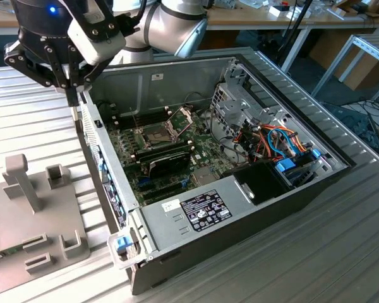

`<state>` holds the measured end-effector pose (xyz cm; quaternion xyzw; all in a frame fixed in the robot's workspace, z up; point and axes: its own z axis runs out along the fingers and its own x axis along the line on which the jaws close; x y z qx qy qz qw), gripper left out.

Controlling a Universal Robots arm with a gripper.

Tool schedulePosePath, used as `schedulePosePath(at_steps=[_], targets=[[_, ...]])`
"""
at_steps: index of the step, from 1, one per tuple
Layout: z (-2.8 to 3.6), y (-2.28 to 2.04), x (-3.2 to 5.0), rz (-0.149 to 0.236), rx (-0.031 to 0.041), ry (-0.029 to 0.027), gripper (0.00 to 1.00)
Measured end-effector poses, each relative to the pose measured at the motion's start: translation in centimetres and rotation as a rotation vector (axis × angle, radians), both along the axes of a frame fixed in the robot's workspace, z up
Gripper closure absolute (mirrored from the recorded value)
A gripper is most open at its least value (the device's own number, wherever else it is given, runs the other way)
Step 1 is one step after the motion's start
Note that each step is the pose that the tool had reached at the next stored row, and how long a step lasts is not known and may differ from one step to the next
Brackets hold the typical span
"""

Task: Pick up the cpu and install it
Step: 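Reach for the cpu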

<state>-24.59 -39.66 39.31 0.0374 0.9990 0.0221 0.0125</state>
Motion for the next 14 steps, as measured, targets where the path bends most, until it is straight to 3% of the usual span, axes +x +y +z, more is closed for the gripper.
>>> schedulePosePath(at_steps=[14], targets=[[0.0, 0.0, -1.04, 0.001, 0.0, 0.0, 0.89]])
